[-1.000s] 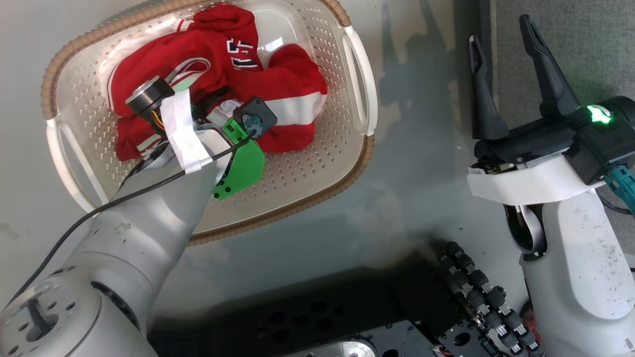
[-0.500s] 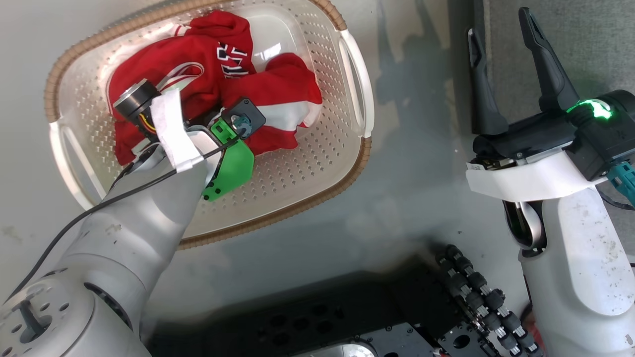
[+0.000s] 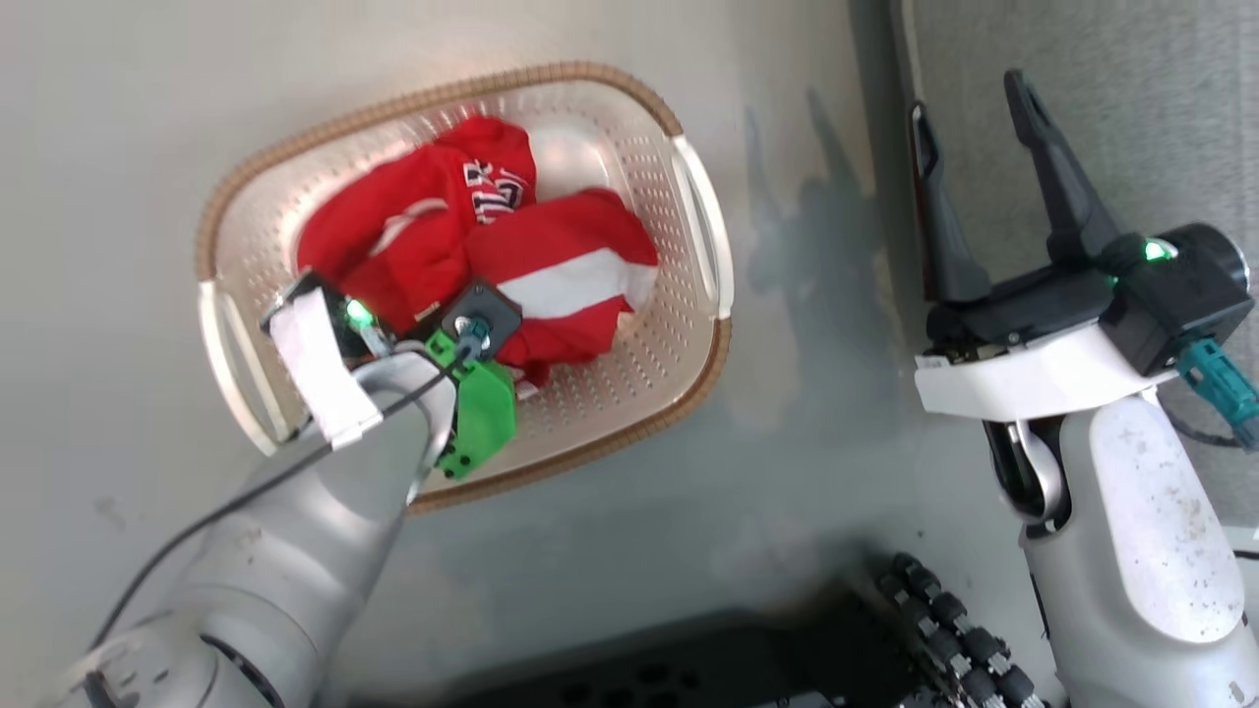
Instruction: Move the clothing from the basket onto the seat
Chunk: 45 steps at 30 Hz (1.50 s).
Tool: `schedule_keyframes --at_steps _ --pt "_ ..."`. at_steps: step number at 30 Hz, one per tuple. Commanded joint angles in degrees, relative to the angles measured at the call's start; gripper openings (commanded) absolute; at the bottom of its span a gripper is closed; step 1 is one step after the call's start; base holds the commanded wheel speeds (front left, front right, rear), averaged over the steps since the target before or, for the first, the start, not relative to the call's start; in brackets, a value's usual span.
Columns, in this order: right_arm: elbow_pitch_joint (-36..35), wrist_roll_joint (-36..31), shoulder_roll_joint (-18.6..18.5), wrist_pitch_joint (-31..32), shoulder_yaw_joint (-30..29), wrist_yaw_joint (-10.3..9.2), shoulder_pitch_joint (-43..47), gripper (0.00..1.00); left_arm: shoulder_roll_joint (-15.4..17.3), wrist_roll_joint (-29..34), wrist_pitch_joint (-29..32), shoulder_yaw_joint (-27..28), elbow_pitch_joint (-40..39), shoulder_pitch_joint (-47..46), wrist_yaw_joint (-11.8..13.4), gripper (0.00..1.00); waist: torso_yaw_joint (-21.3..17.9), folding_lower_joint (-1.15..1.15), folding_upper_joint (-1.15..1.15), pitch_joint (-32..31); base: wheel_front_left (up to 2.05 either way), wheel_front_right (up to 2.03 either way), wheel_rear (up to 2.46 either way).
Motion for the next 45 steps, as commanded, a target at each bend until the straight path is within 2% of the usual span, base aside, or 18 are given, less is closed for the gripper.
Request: schedule_keyframes --at_steps 1,7,13,21,25,34,45 --pt "0.64 0.57 -0.17 -0.29 -0.36 -0.06 1.70 1.00 -0.36 -0.73 -0.80 0.63 -0.57 1.90 0.49 0.00 1.59 0.00 0.43 -7.70 0.00 0.00 0.00" --pt "2.86 1.00 -0.17 -0.29 -1.40 -0.06 6.55 1.00 -0.48 -3.08 -1.71 3.78 -6.22 6.70 2.26 0.00 3.30 0.00 0.43 -17.75 0.00 0.00 0.00" --pt "4.79 1.09 -0.19 -0.28 -1.81 -0.06 12.52 1.00 2.03 -2.79 -1.69 8.24 -16.12 13.00 4.65 0.00 4.35 0.00 0.43 -27.84 0.00 0.00 0.00" --pt "6.47 0.42 -0.19 -0.29 -1.25 -0.06 19.78 1.00 3.79 -1.78 -1.72 14.23 -25.56 21.52 6.04 0.00 4.41 0.00 0.43 -39.98 0.00 0.00 0.00" --pt "6.99 0.27 -0.19 -0.29 -0.75 -0.06 22.86 1.00 3.91 -1.16 -1.72 16.42 -29.31 24.76 5.81 0.00 4.42 0.00 0.43 -44.66 0.00 0.00 0.00" --pt "7.87 -0.45 -0.18 -0.28 1.56 -0.06 27.31 1.00 3.82 0.47 -1.73 19.46 -34.96 28.36 4.81 0.00 4.12 0.00 0.43 -50.90 0.00 0.00 0.00" --pt "7.93 -1.09 -0.17 -0.28 4.17 -0.06 28.97 1.00 3.13 1.94 -1.73 20.85 -40.73 29.60 4.14 0.00 4.20 0.00 0.43 -52.70 0.00 0.00 0.00"
